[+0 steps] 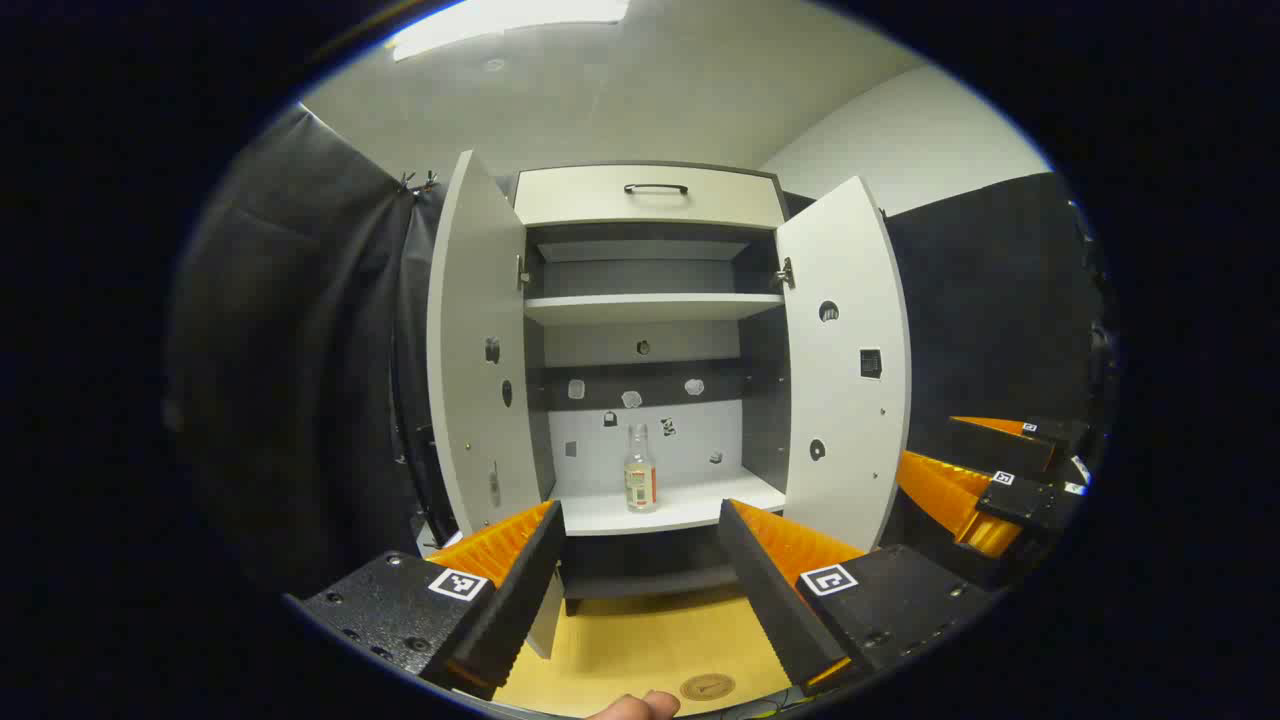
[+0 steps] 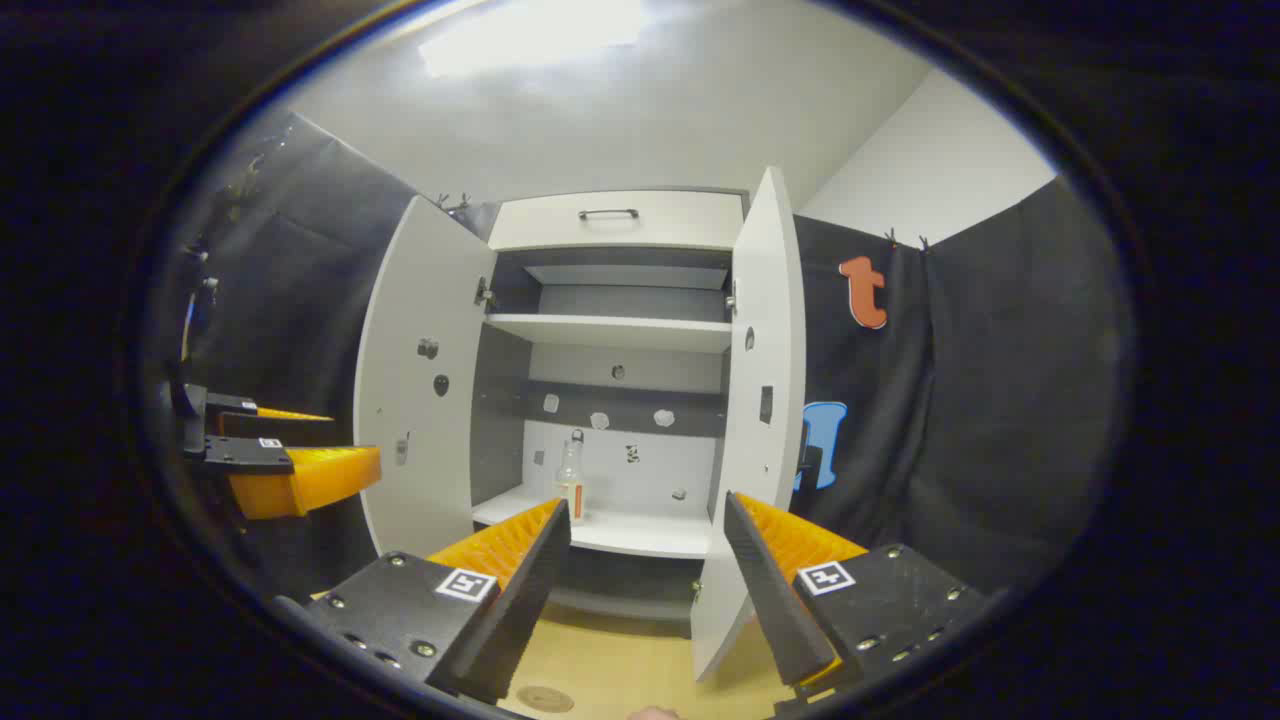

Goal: Grasp the bottle in the cabinet with the left hand and place it on the coaster, then close the right door with the right hand and the left door with the left hand.

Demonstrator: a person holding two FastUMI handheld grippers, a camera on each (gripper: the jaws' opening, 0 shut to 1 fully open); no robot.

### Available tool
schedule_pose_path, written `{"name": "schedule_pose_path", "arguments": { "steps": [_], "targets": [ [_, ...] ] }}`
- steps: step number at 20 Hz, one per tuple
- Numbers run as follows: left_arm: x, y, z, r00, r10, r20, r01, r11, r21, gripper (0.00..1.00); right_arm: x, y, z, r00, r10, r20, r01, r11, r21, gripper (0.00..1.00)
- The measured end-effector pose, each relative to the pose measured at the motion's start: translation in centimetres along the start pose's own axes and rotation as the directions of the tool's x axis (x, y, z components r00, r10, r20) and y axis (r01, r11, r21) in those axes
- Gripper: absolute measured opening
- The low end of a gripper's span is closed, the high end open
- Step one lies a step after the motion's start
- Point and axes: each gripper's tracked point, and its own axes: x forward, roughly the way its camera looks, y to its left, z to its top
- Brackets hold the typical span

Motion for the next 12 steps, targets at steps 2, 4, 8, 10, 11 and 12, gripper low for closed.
{"name": "schedule_pose_path", "arguments": {
  "steps": [2, 4, 8, 10, 11, 12],
  "targets": [
    [0.3, 0.3, 0.0, 1.000, 0.015, -0.002, -0.015, 1.000, 0.017, 0.98, 0.3, -0.7, 0.0, 1.000, -0.023, 0.006, 0.023, 1.000, -0.018, 0.89],
    [1.0, 0.3, -0.4, 1.000, 0.017, -0.007, -0.017, 1.000, 0.025, 0.98, 0.8, -0.8, -0.4, 1.000, -0.018, -0.005, 0.018, 1.000, -0.015, 0.90],
    [3.5, 0.2, -1.5, 0.999, -0.008, -0.031, 0.008, 1.000, -0.001, 0.98, 2.2, -1.0, -0.7, 1.000, -0.021, -0.009, 0.021, 1.000, -0.023, 0.94],
    [5.2, 0.4, -1.7, 0.999, -0.014, -0.033, 0.014, 1.000, 0.010, 1.00, 2.9, -1.2, -0.8, 1.000, -0.020, -0.015, 0.020, 0.999, -0.034, 0.94],
    [6.0, 0.5, -1.6, 1.000, -0.016, -0.025, 0.017, 1.000, 0.017, 0.98, 3.2, -1.1, -1.1, 1.000, -0.017, -0.023, 0.017, 0.999, -0.027, 0.94],
    [6.8, 0.6, -1.7, 1.000, -0.018, -0.016, 0.018, 1.000, 0.021, 0.98, 3.6, -0.8, -1.3, 0.999, -0.006, -0.032, 0.005, 1.000, -0.017, 0.94]
  ]
}}
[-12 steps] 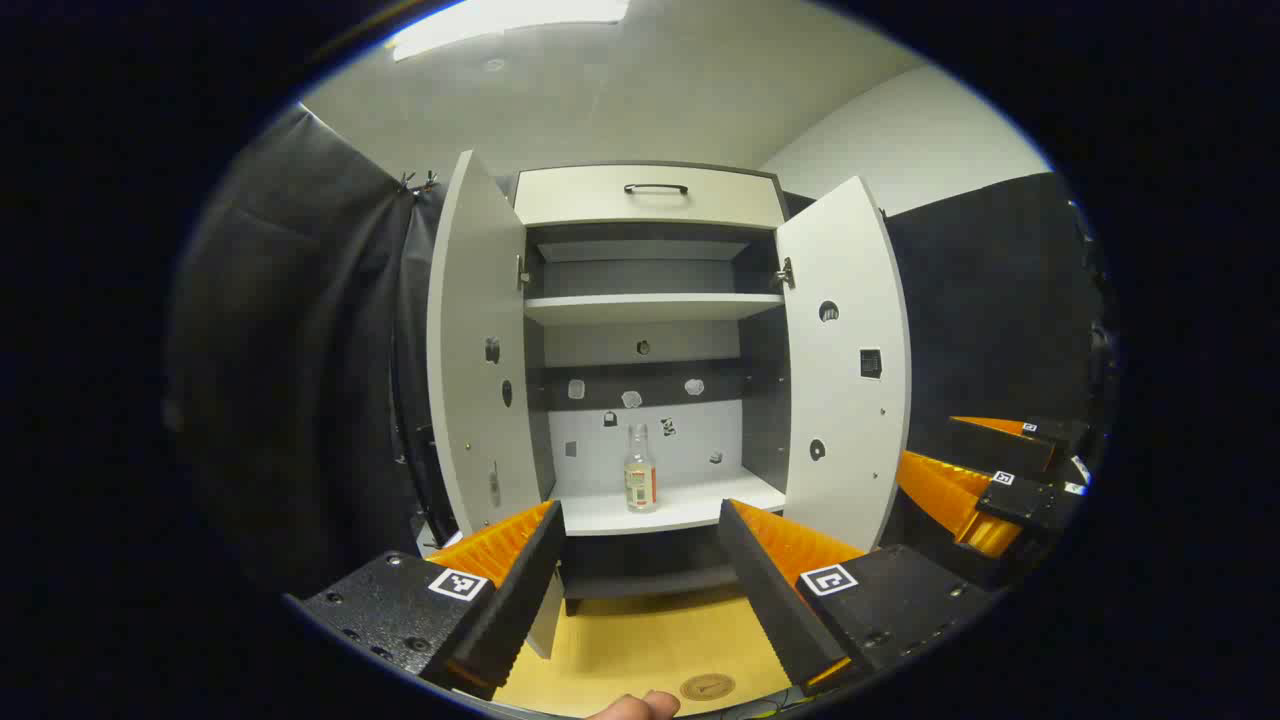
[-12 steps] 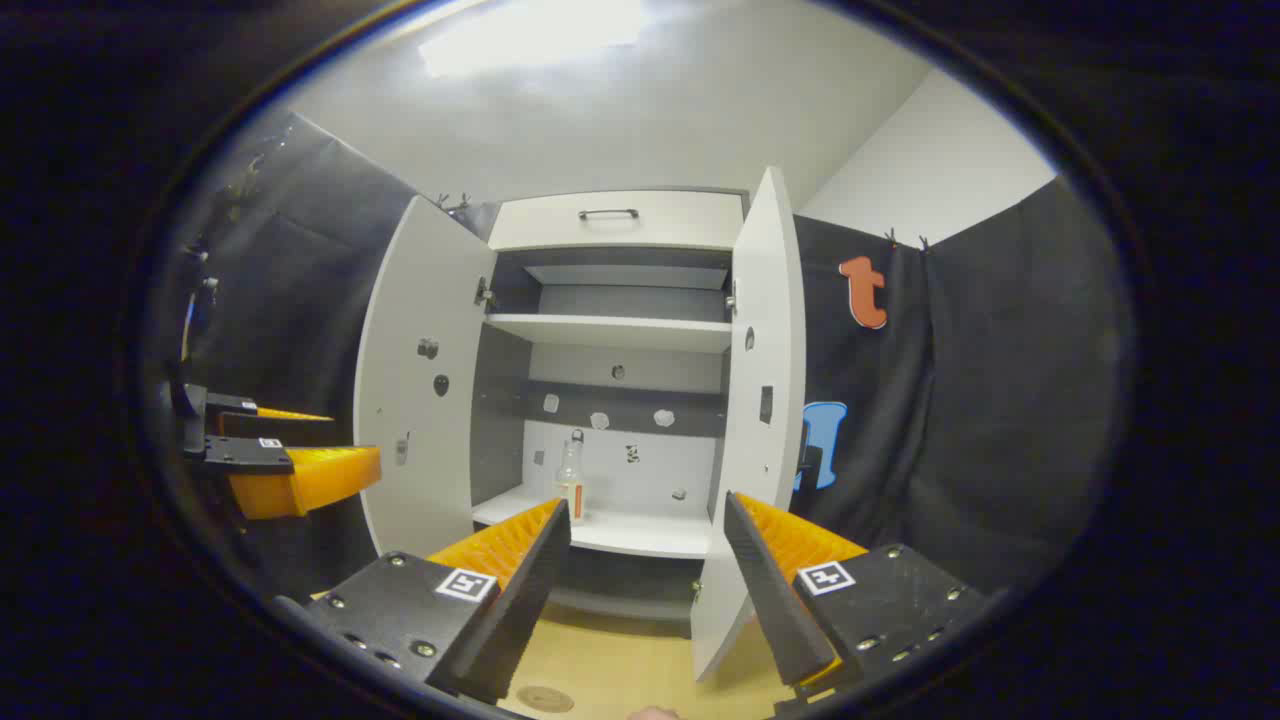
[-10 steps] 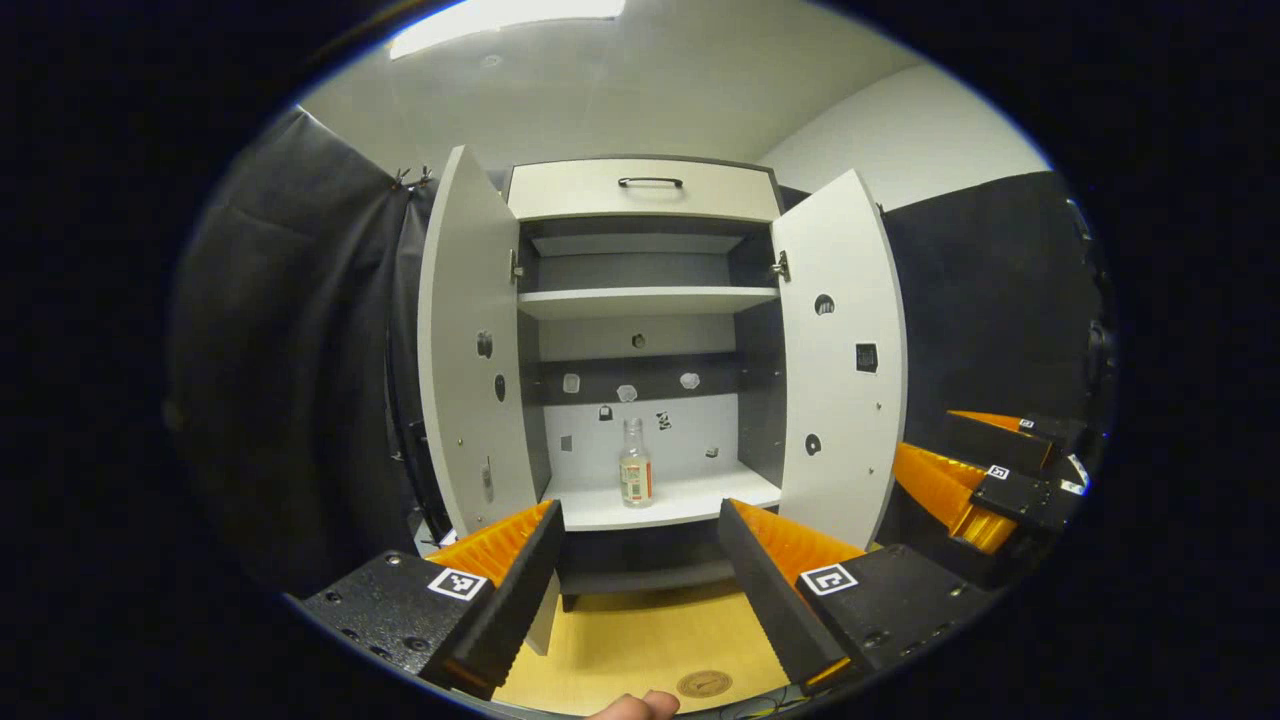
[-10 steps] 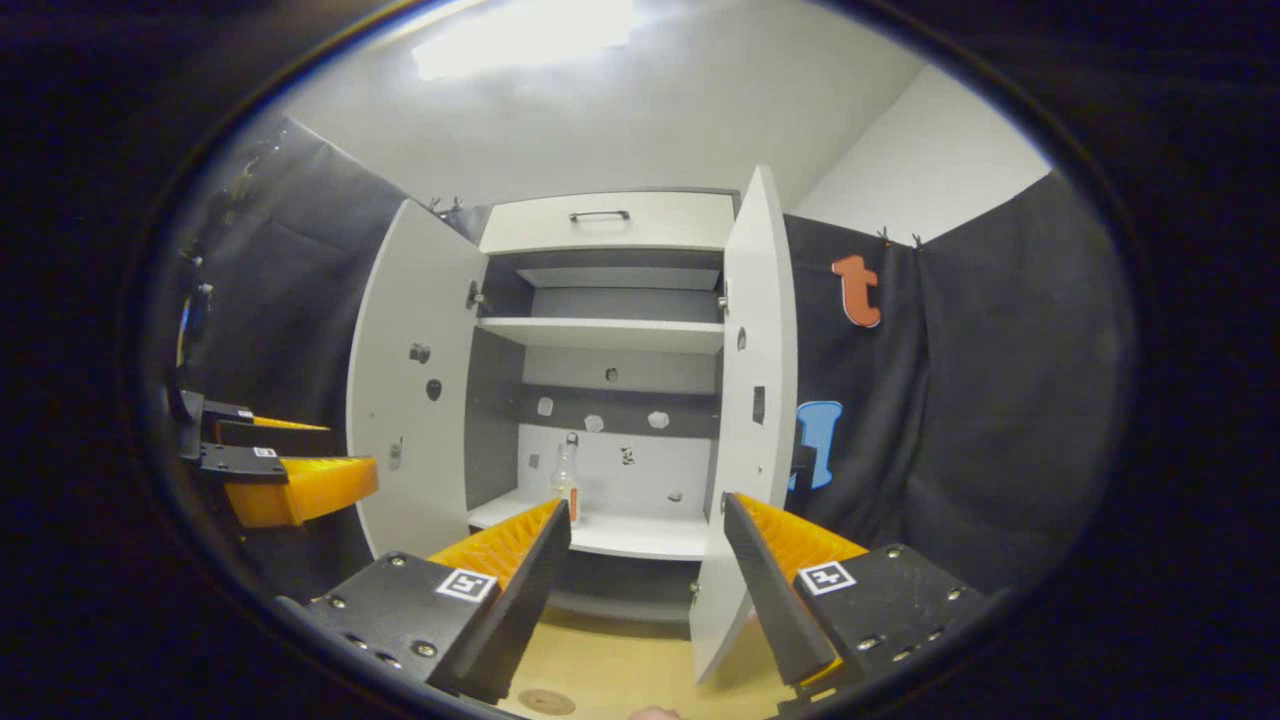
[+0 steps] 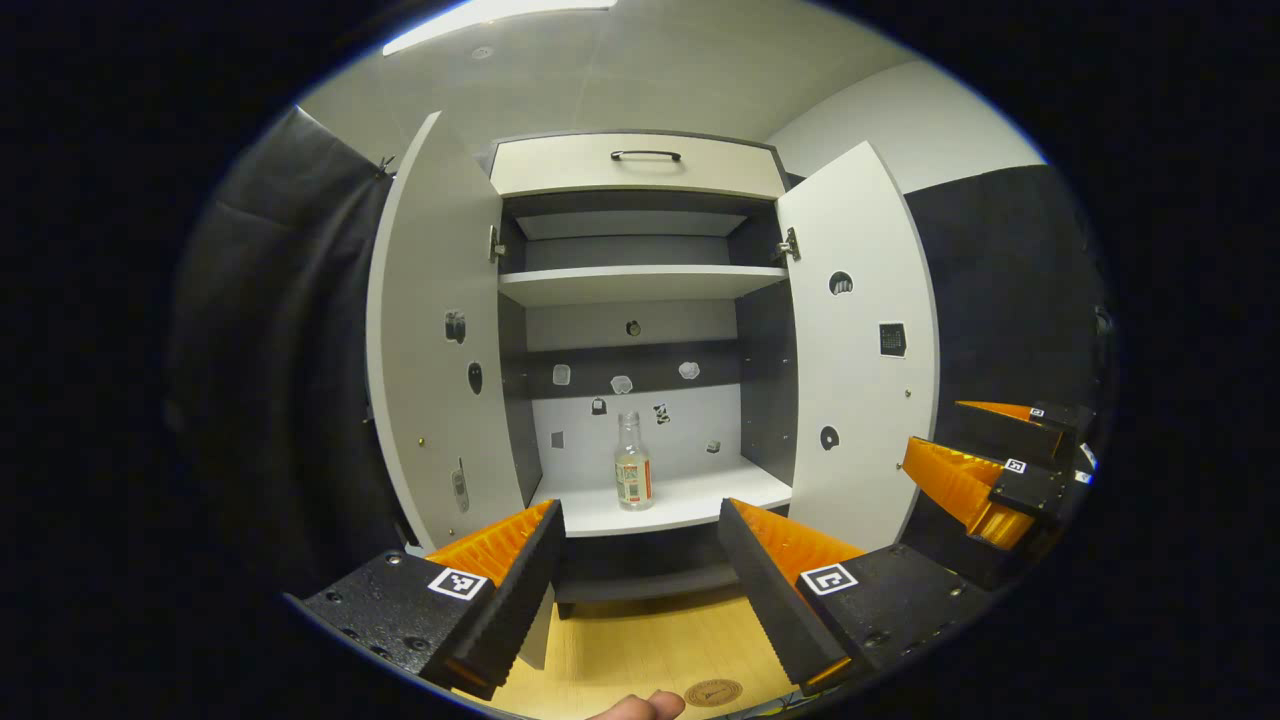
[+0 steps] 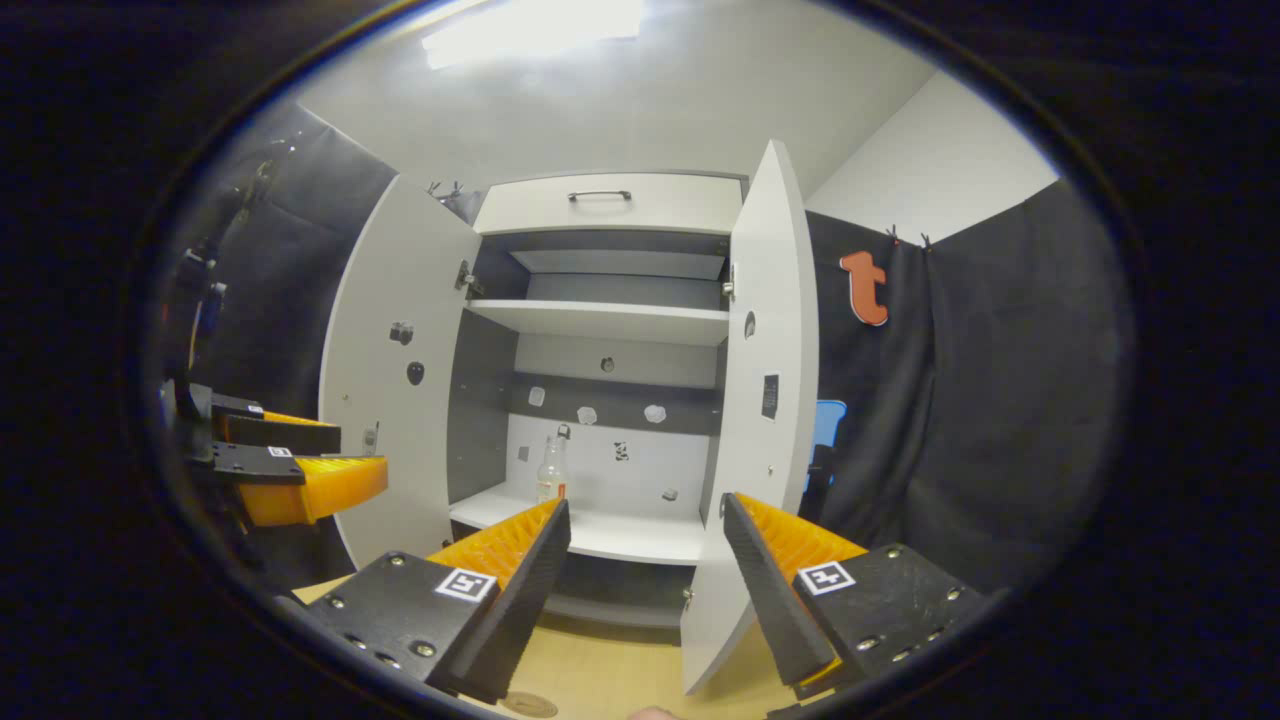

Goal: Grasp the bottle in the cabinet with the left hand and place it on the coaster, then close the right door with the right hand and the left door with the left hand.

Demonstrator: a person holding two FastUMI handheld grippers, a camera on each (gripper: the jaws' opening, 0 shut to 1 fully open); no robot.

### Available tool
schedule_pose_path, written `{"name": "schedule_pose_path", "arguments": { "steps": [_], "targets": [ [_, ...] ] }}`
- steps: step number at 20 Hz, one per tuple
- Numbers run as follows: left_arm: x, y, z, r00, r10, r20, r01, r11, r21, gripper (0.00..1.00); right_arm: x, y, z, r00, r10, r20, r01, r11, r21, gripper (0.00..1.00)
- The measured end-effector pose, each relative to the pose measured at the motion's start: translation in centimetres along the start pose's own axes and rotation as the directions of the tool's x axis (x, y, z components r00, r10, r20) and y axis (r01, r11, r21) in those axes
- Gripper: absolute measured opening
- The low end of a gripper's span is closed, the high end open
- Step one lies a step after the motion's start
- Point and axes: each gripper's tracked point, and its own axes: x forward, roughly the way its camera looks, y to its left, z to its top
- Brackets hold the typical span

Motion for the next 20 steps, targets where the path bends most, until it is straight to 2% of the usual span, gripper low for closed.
{"name": "schedule_pose_path", "arguments": {
  "steps": [1, 2, 3, 9, 15, 20],
  "targets": [
    [1.0, 0.0, 0.0, 1.000, -0.003, 0.006, 0.003, 1.000, 0.000, 0.98, 0.4, 0.3, -0.3, 1.000, 0.009, -0.006, -0.009, 1.000, 0.000, 0.90],
    [2.2, 0.0, -0.4, 1.000, -0.007, 0.002, 0.007, 1.000, -0.003, 0.98, 1.1, 0.2, -0.4, 1.000, 0.005, -0.004, -0.005, 1.000, -0.007, 0.90],
    [3.1, 0.0, -0.8, 1.000, -0.013, -0.011, 0.013, 1.000, -0.005, 0.98, 1.5, 0.0, -0.5, 1.000, -0.004, -0.003, 0.004, 1.000, -0.012, 0.94],
    [10.1, 0.8, -2.8, 0.999, -0.018, -0.050, 0.016, 0.999, -0.038, 0.98, 5.7, 0.0, -2.0, 0.999, -0.024, -0.021, 0.024, 1.000, -0.015, 0.94],
    [18.3, 2.4, -4.6, 1.000, 0.015, -0.003, -0.016, 0.999, -0.041, 0.98, 7.6, 0.5, -2.7, 0.998, -0.031, -0.046, 0.032, 0.999, 0.032, 0.94],
    [25.6, 2.9, -7.1, 1.000, 0.012, -0.016, -0.014, 0.993, -0.116, 0.98, 7.9, 1.3, -2.4, 0.999, 0.001, -0.044, 0.003, 0.995, 0.096, 0.94]
  ]
}}
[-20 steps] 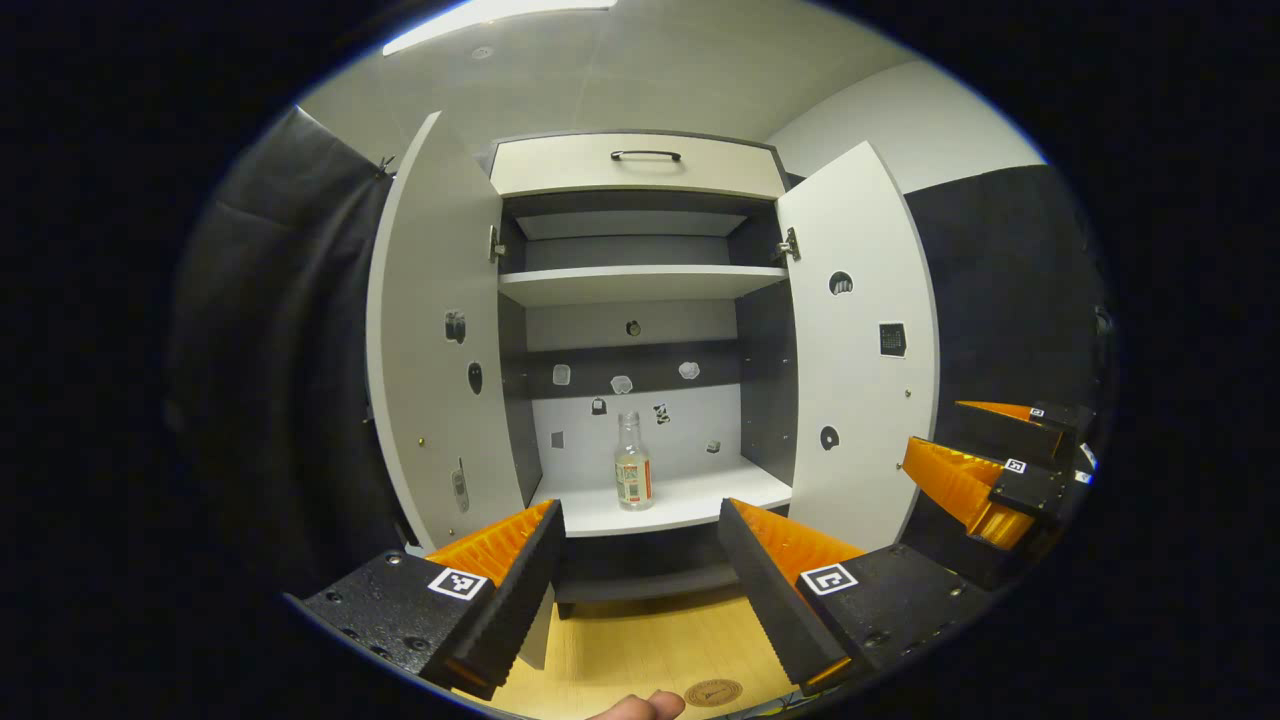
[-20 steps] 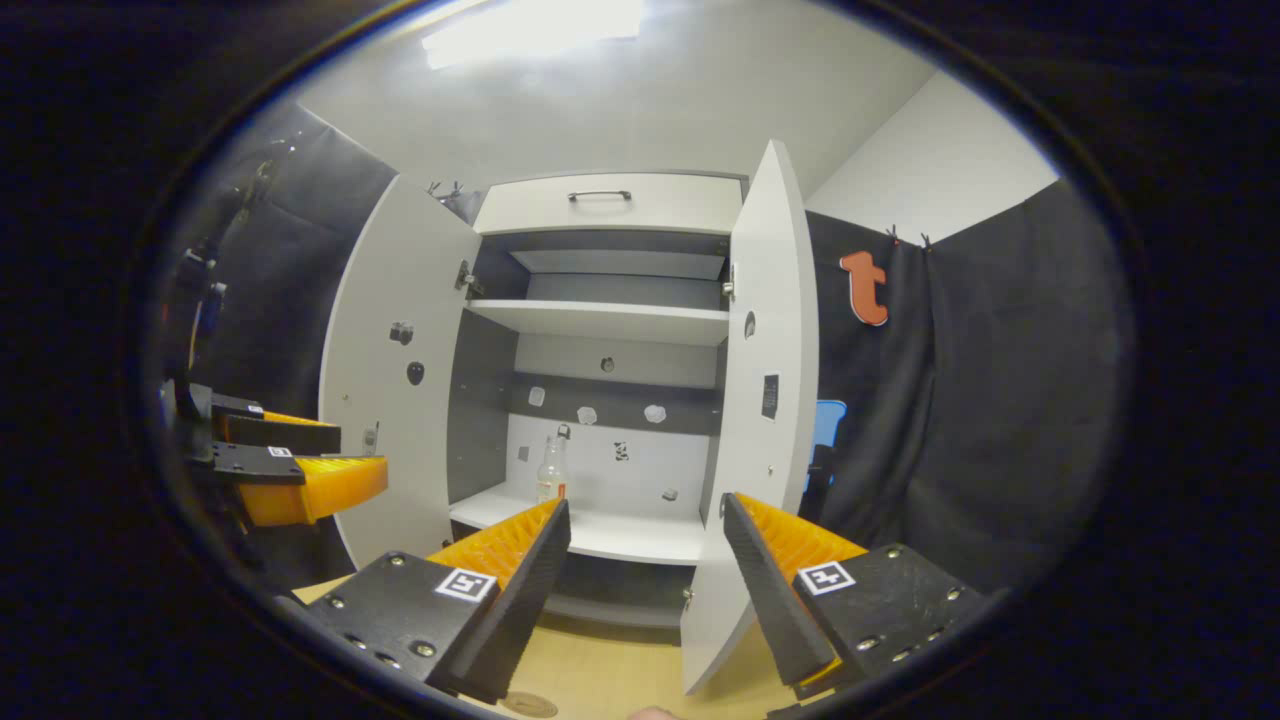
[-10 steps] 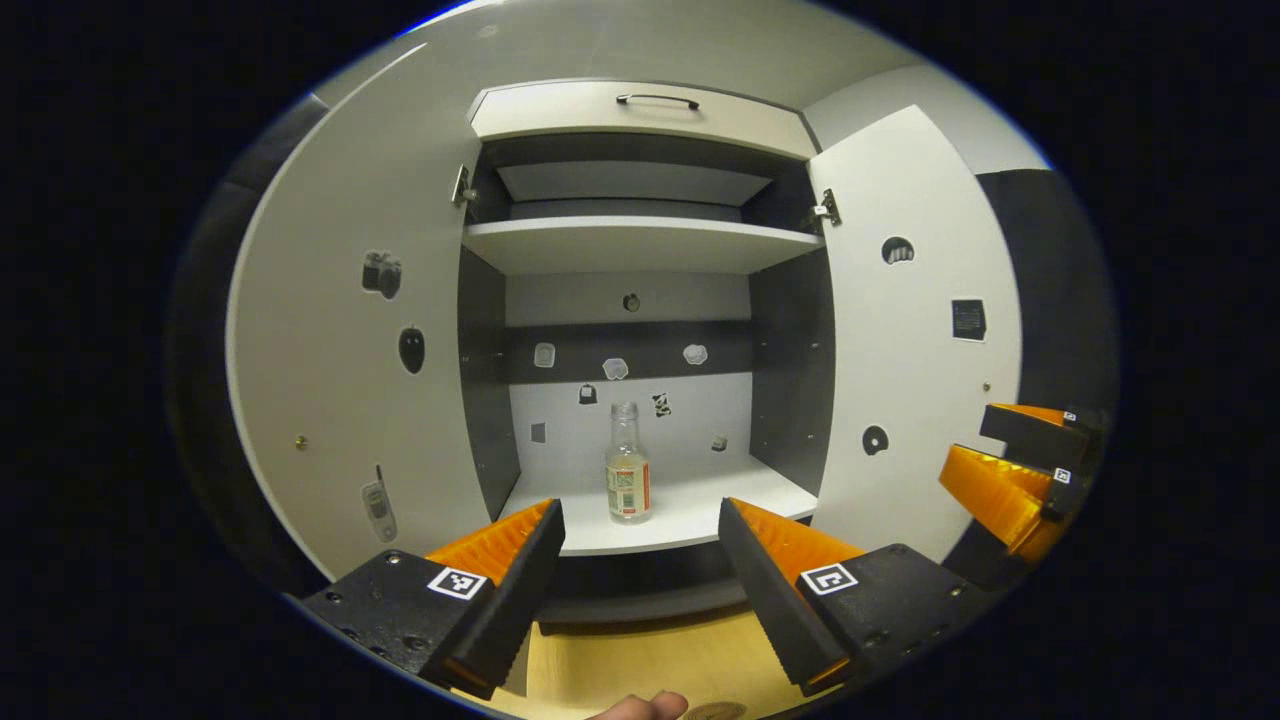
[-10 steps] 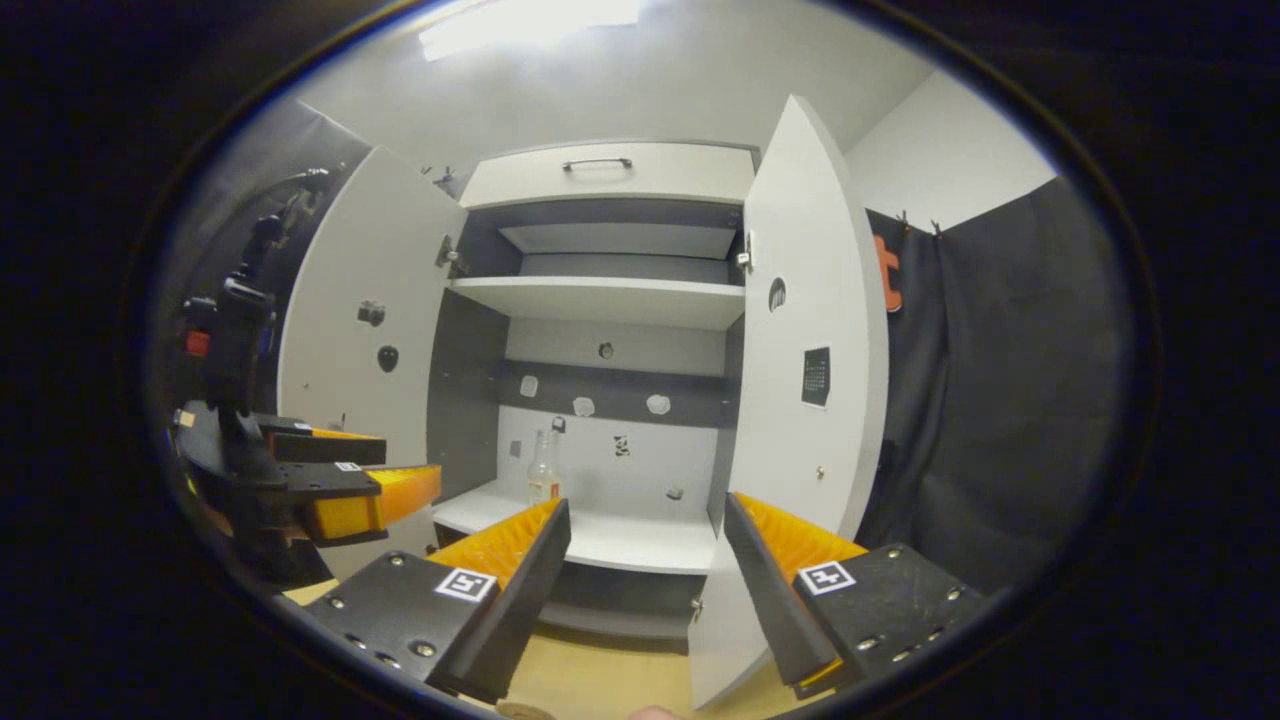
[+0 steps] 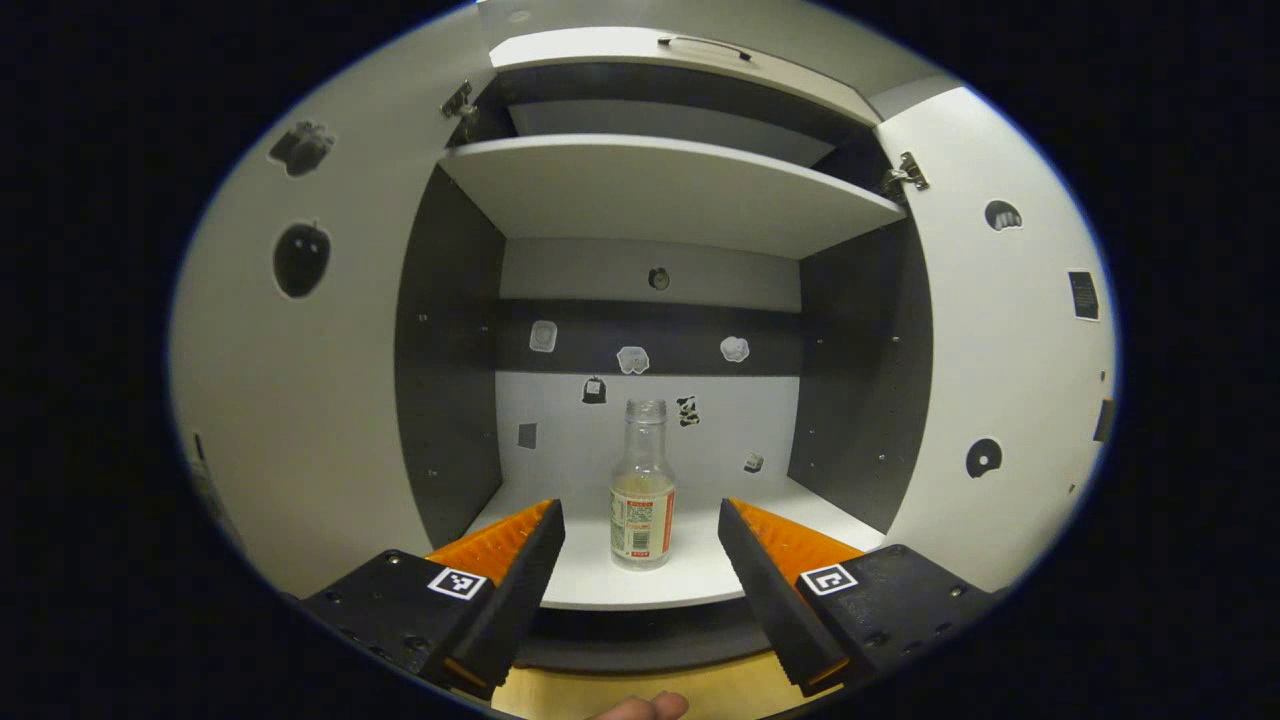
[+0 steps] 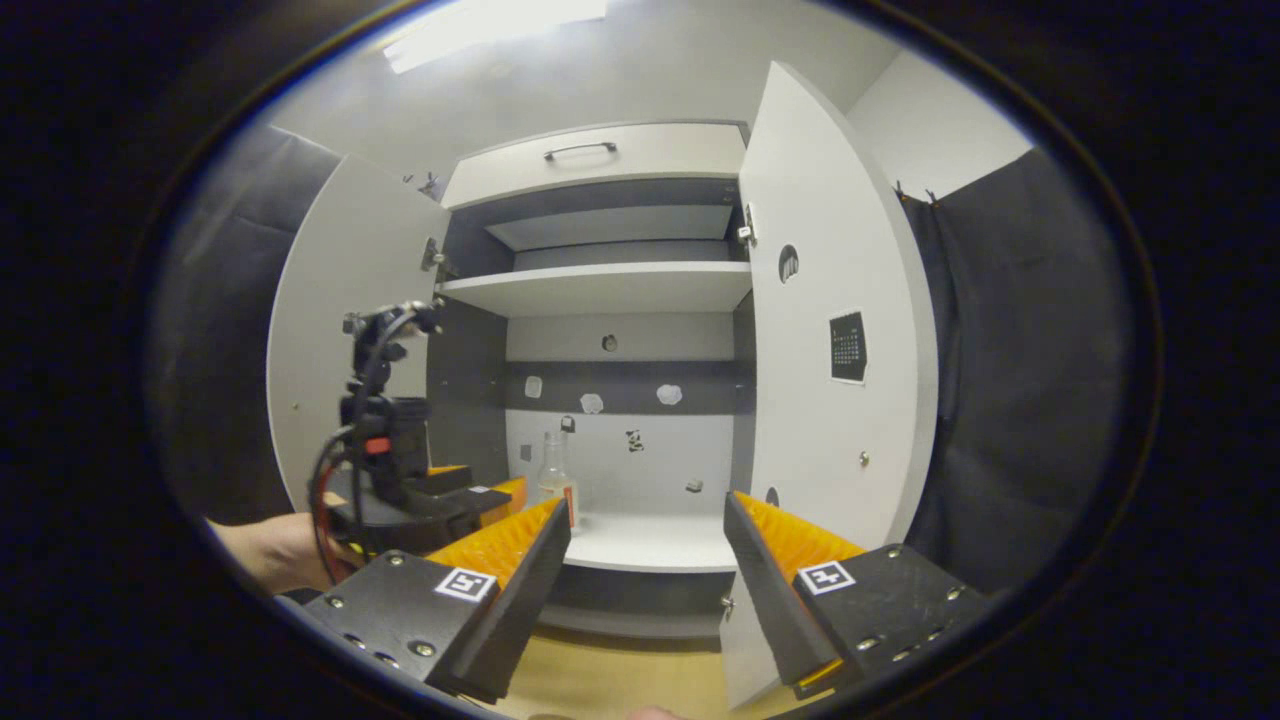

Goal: Grasp the bottle in the cabinet with the left hand and place it on the coaster, then close the right door with the right hand and the left door with the left hand.

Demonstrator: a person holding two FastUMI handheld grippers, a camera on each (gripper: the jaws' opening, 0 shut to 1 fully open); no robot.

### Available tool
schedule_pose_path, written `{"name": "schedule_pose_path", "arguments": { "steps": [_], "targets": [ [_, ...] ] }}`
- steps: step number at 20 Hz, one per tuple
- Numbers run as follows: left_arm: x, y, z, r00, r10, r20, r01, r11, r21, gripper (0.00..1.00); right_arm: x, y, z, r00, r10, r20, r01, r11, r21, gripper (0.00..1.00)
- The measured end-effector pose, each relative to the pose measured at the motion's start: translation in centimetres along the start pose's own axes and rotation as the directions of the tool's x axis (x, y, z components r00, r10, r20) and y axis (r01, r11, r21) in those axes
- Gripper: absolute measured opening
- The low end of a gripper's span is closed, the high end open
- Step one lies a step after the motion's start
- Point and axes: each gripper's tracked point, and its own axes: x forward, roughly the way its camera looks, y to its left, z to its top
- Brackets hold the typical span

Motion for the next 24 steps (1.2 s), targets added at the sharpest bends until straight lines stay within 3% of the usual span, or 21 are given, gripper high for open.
{"name": "schedule_pose_path", "arguments": {
  "steps": [7, 14, 16, 24],
  "targets": [
    [8.7, 0.9, -3.2, 0.998, 0.059, -0.010, -0.059, 0.997, 0.052, 1.00, 0.1, -1.8, -0.2, 0.999, -0.053, 0.013, 0.051, 0.992, 0.113, 0.95],
    [13.4, 1.2, -4.4, 0.999, 0.038, 0.009, -0.039, 0.994, 0.101, 0.99, -2.5, -3.3, -2.3, 0.995, -0.099, -0.035, 0.100, 0.994, 0.047, 0.95],
    [12.0, 0.4, -4.2, 1.000, 0.016, -0.013, -0.014, 0.995, 0.101, 0.80, -3.6, -3.7, -2.9, 0.992, -0.111, -0.056, 0.113, 0.992, 0.052, 0.95],
    [0.2, -2.2, -2.2, 0.997, -0.081, -0.005, 0.081, 0.996, 0.031, 0.80, -7.7, -4.8, -2.5, 0.996, -0.076, -0.052, 0.082, 0.991, 0.108, 0.95]
  ]
}}
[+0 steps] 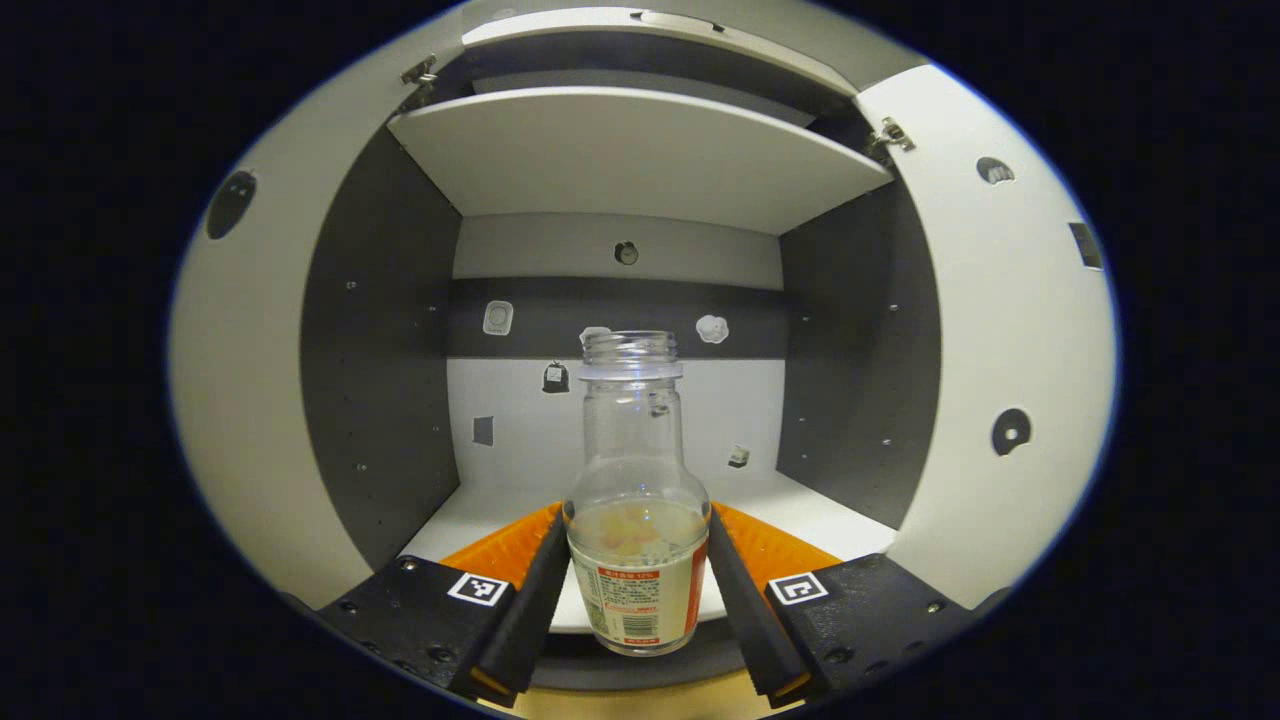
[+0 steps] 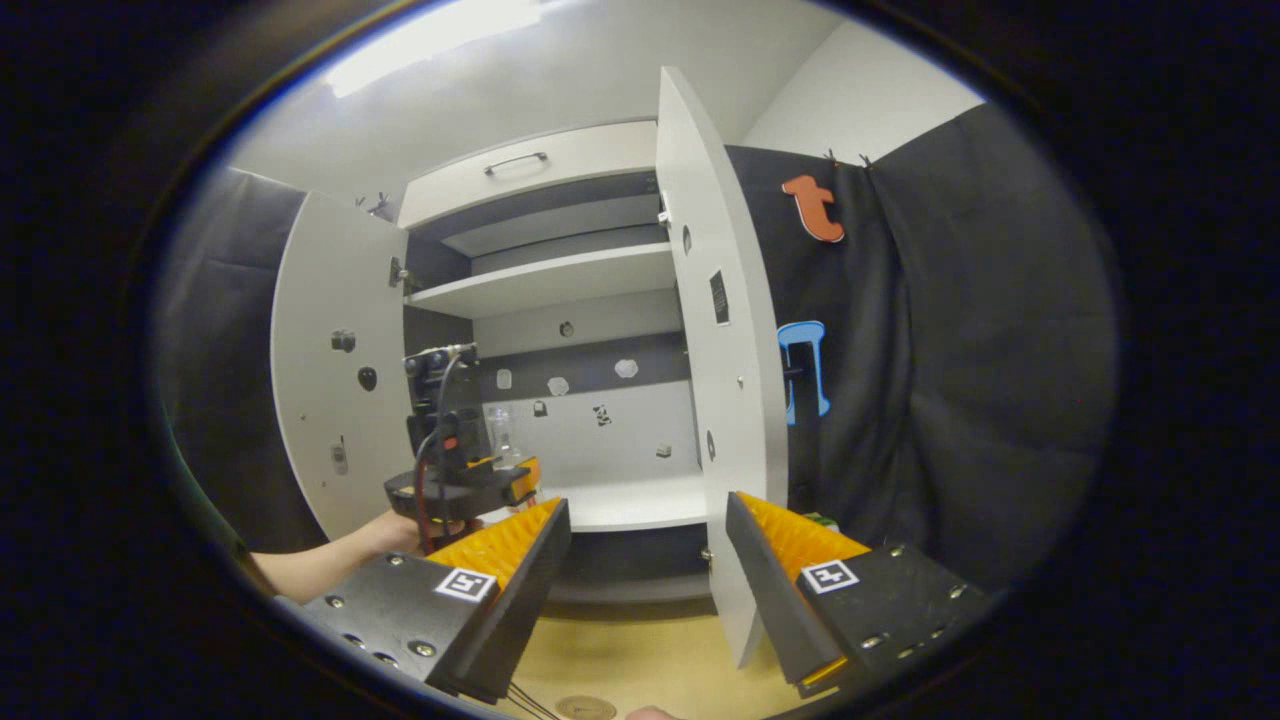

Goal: Grasp the bottle in the cabinet with the left hand and place it on the coaster, then close the right door with the right hand and the left door with the left hand.

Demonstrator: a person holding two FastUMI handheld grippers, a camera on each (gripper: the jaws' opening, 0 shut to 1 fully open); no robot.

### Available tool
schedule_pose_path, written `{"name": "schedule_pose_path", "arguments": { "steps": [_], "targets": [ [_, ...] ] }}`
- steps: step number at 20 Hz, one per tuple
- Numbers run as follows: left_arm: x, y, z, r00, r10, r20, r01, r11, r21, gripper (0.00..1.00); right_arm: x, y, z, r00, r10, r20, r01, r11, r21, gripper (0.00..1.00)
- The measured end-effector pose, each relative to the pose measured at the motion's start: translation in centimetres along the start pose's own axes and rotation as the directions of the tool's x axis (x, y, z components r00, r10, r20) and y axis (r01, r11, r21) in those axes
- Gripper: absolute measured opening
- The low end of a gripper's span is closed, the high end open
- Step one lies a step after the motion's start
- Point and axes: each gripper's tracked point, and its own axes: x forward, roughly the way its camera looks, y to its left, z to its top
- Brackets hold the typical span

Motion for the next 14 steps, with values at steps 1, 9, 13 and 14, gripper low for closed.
{"name": "schedule_pose_path", "arguments": {
  "steps": [1, 9, 13, 14],
  "targets": [
    [-1.6, -0.4, -0.4, 1.000, -0.008, -0.010, 0.008, 1.000, 0.001, 0.80, -0.8, 0.2, 0.1, 1.000, 0.012, 0.005, -0.012, 1.000, -0.002, 0.95],
    [-14.4, -5.0, -5.8, 0.997, -0.072, -0.019, 0.071, 0.995, -0.068, 0.80, -7.4, 0.0, -0.7, 0.999, 0.053, 0.014, -0.052, 0.998, -0.024, 0.95],
    [-19.4, -8.5, -10.0, 0.992, -0.125, -0.034, 0.123, 0.990, -0.065, 0.80, -9.5, -1.1, -2.1, 0.999, 0.030, -0.018, -0.030, 1.000, -0.002, 0.95],
    [-20.3, -9.1, -11.4, 0.991, -0.130, -0.044, 0.127, 0.991, -0.049, 0.80, -9.9, -1.5, -2.2, 0.999, 0.025, -0.021, -0.025, 1.000, -0.010, 0.95]
  ]
}}
